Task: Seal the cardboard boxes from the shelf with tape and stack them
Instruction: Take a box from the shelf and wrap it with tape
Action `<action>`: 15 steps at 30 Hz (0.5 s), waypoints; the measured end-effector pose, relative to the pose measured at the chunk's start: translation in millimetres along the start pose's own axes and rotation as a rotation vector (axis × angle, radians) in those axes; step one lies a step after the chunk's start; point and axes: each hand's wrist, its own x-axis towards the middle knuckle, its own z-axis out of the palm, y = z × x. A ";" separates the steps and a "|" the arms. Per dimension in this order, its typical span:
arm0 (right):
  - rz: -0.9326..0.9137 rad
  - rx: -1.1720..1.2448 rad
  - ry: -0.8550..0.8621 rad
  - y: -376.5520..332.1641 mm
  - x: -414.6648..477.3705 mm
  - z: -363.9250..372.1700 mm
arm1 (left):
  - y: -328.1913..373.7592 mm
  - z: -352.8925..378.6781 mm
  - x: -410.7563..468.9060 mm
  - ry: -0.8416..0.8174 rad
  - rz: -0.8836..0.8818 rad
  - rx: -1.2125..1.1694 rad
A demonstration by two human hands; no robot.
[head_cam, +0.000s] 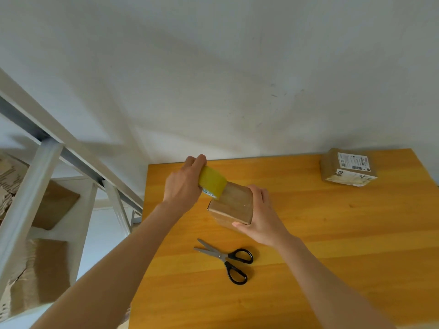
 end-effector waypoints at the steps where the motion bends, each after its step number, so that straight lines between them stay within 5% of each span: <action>1: -0.001 0.007 0.000 1.6 -0.6 -0.7 | -2.9 -1.9 1.2 -0.018 -0.005 0.076; 15: -0.013 0.036 0.028 22.9 -12.5 0.2 | -23.4 26.2 -0.1 -0.188 -0.083 0.432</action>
